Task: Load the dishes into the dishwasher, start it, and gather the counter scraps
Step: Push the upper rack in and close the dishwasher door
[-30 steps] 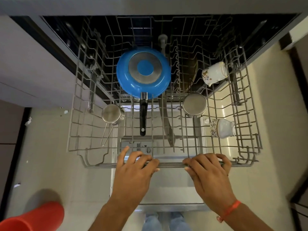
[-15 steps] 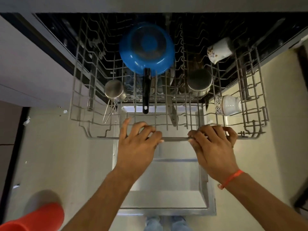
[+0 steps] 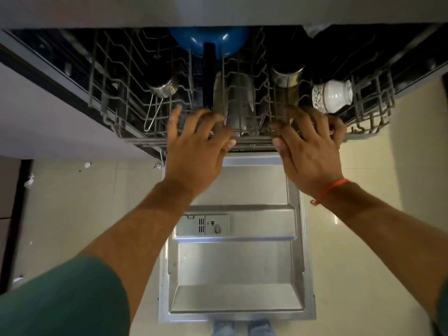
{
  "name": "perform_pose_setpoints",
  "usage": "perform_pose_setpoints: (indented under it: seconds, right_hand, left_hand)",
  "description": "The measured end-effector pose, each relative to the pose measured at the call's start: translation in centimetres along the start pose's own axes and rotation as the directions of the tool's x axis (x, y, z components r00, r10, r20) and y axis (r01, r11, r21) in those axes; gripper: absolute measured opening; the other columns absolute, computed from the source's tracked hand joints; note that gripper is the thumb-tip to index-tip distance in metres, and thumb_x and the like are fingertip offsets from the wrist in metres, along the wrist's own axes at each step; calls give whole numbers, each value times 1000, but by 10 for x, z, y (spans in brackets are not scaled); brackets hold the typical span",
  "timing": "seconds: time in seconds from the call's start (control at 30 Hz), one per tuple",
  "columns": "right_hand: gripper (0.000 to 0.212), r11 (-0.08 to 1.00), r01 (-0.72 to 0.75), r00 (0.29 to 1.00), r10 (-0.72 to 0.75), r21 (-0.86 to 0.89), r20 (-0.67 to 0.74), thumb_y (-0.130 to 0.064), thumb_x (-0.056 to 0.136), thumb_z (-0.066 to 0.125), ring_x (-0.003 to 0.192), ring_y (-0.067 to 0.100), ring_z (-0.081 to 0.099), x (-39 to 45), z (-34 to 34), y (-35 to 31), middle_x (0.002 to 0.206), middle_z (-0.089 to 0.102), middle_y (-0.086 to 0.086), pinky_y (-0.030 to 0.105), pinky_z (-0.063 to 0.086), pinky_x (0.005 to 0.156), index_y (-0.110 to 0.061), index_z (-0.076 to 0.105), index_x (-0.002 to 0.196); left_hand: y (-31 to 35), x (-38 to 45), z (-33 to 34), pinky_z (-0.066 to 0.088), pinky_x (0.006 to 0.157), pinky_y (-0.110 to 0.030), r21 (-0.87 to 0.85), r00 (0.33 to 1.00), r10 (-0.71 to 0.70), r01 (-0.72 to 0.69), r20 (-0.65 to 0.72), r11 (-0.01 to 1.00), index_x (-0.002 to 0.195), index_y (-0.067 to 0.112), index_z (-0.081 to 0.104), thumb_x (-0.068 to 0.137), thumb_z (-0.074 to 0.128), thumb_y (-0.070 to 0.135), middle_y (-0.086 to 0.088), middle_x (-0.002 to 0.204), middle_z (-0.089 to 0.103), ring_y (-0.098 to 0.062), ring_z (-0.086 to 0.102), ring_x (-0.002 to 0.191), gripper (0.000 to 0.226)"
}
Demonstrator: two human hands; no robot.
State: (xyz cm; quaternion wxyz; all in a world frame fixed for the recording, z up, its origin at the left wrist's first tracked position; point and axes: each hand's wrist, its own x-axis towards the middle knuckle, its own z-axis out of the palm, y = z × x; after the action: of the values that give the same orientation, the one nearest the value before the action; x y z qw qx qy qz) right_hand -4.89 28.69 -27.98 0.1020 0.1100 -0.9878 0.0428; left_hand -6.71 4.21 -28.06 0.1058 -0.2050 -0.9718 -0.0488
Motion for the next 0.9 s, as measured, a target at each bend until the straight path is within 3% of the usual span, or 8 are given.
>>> perform_pose_setpoints:
  seconds: [0.37,0.63,0.9]
  right_hand:
    - [40,1000,20,998,-20,-1,-63,-40,106,31,139,30,39,18,16,1,151,47,-1,53,27,102,-28,58,132]
    - [37,999,44,993,-47,-28,-107,-40,106,33,134,30,44,42,22,11,140,55,-1,50,29,100,-25,61,127]
    - [45,997,50,997,-53,-64,-51,-46,106,26,133,32,44,68,26,19,141,53,0,53,30,101,-24,55,132]
  left_hand:
    - [-20,18,15,26,114,-59,55,995,44,-38,-94,998,112,26,68,98,51,36,2,130,63,-28,54,127,24]
    - [-28,41,24,27,113,-58,40,981,43,-36,-190,999,114,24,70,101,51,36,2,125,66,-28,56,123,26]
    - [-39,66,26,28,113,-57,97,990,66,-55,-124,994,120,24,66,104,41,39,2,129,64,-29,53,125,34]
